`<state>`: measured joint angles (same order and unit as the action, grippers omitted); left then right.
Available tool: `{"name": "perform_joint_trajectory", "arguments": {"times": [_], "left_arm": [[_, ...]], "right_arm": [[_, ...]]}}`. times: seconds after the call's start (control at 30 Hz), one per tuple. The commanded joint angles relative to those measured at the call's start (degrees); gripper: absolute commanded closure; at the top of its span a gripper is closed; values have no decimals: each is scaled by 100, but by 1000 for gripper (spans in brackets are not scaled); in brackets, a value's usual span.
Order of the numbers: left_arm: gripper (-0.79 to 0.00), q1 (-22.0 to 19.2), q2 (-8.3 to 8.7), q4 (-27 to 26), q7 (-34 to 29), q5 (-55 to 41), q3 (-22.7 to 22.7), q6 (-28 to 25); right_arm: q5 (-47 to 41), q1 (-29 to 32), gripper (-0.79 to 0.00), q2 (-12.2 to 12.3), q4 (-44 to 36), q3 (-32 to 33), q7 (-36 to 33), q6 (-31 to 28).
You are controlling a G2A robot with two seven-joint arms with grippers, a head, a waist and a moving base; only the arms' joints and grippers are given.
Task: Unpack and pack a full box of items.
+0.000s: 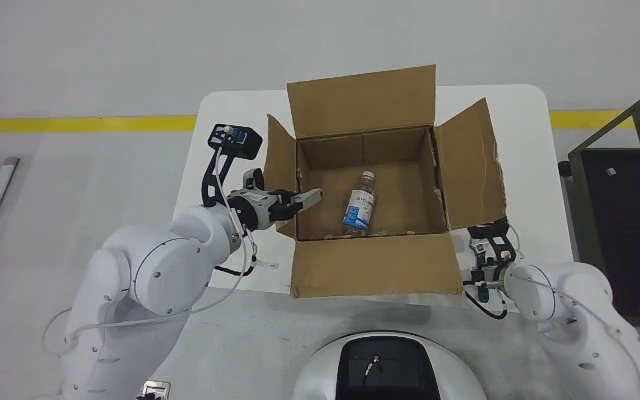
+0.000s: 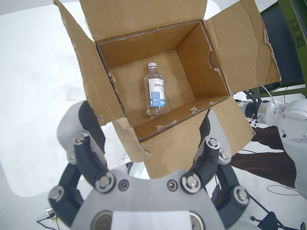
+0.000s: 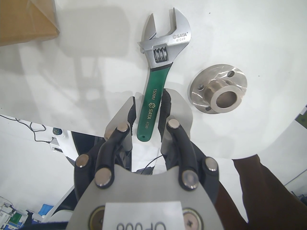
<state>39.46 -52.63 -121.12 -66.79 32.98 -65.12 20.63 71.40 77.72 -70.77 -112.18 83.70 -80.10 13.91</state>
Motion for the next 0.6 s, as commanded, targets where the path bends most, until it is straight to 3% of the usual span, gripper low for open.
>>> {"name": "perform_joint_trajectory", "arguments": {"times": [0.0,0.33,0.57], "left_arm": [[-785,0,0,0,0,0,0,0],[-785,0,0,0,0,0,0,0],[-785,0,0,0,0,0,0,0]], "right_arm": [[4,7,-249,0,22,-11,19,5],[30,10,-231,-2,73,-49,46,41],[49,16,-157,-1,78,-69,49,43]]}}
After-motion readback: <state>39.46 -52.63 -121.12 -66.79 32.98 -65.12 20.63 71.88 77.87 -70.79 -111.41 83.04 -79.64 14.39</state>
